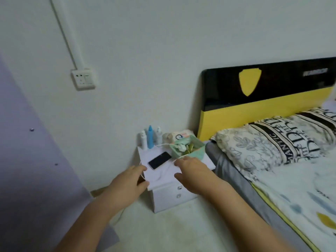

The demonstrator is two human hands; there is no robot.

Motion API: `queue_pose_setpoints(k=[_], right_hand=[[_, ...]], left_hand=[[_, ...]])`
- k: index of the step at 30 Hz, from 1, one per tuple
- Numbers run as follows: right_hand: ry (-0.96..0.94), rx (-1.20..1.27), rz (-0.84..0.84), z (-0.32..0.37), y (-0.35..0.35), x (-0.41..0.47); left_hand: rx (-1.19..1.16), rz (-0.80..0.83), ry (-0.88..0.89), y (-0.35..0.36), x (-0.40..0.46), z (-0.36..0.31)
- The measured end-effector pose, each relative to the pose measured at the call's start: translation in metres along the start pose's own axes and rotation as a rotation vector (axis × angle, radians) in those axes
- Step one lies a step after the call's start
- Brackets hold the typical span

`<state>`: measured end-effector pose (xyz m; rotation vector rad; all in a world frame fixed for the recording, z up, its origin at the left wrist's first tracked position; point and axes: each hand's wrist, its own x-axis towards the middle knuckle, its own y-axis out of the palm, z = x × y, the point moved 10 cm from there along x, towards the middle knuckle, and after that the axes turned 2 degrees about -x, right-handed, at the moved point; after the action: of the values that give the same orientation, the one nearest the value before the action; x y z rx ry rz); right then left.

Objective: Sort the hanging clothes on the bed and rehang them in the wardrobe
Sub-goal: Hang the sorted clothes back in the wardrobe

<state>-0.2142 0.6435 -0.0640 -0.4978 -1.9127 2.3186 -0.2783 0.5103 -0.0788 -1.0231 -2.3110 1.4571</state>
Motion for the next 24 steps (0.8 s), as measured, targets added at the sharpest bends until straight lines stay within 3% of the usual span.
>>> queue_pose_setpoints(k=[5, 9, 24], right_hand=[[0.241, -0.037, 0.015, -0.079, 0.012, -0.042], [0.422, -0.031, 0.000, -0.137, 0.015, -0.090], [0.710, -0.163, 0.021, -0.319, 0.010, -0.331]], left_hand=[[0.182, 0.181, 0.208, 0.034, 0.031, -0.054], [0.301, 0.230, 0.412, 0.059, 0.042, -0.116], [0.486, 0.340, 1.039, 0.197, -0.029, -0.399]])
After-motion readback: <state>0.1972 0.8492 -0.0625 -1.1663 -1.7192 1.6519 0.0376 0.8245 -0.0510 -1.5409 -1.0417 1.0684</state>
